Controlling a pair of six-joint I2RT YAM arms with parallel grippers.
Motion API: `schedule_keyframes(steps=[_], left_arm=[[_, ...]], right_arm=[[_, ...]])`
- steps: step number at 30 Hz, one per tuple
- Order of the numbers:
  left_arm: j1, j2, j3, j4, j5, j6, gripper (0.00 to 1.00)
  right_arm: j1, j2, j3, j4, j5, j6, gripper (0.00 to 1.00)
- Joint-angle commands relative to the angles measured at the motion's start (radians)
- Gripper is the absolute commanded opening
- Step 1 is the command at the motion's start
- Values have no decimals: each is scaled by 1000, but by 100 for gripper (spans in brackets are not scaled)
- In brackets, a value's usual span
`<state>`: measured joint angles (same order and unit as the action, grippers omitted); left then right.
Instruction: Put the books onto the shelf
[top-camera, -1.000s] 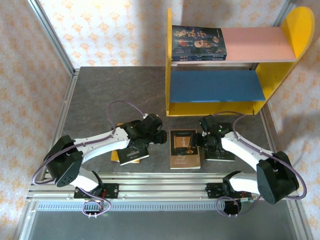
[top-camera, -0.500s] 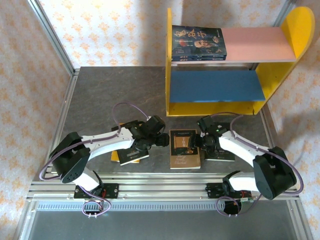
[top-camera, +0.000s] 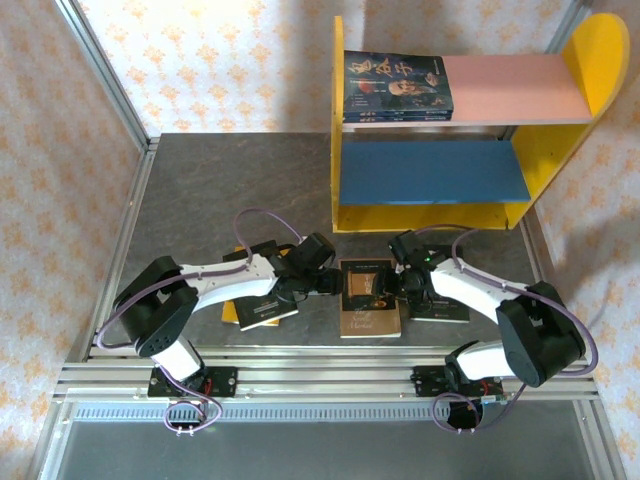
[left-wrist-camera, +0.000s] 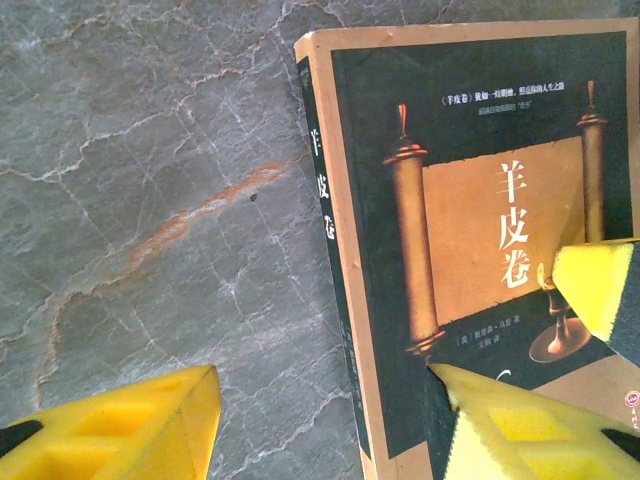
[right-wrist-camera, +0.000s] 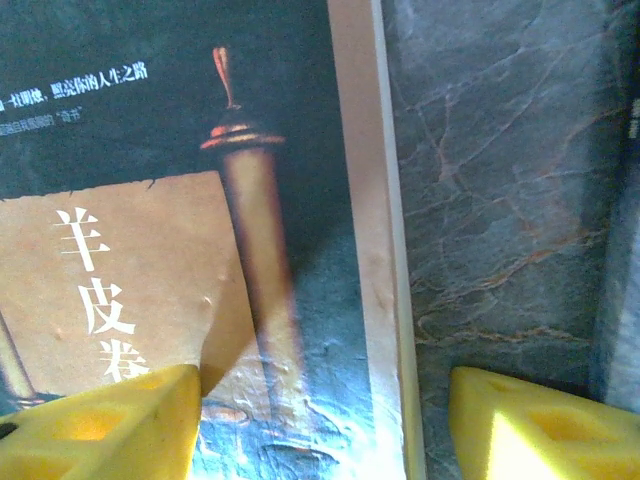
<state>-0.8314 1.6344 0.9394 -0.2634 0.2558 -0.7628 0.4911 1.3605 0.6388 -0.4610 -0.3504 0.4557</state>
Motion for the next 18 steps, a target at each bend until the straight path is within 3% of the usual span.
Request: schedule_keyframes(steps=[1, 11, 18], left_arm=[[-11, 23, -6, 15, 9, -11, 56], [-12, 55, -22, 36, 22, -16, 56], [-13, 63, -45, 70, 30, -36, 56]], right_arm=[[39, 61, -51, 158, -93, 54, 65], [47, 95, -113, 269, -110, 114, 57], [50, 162, -162, 459, -177, 196, 49]])
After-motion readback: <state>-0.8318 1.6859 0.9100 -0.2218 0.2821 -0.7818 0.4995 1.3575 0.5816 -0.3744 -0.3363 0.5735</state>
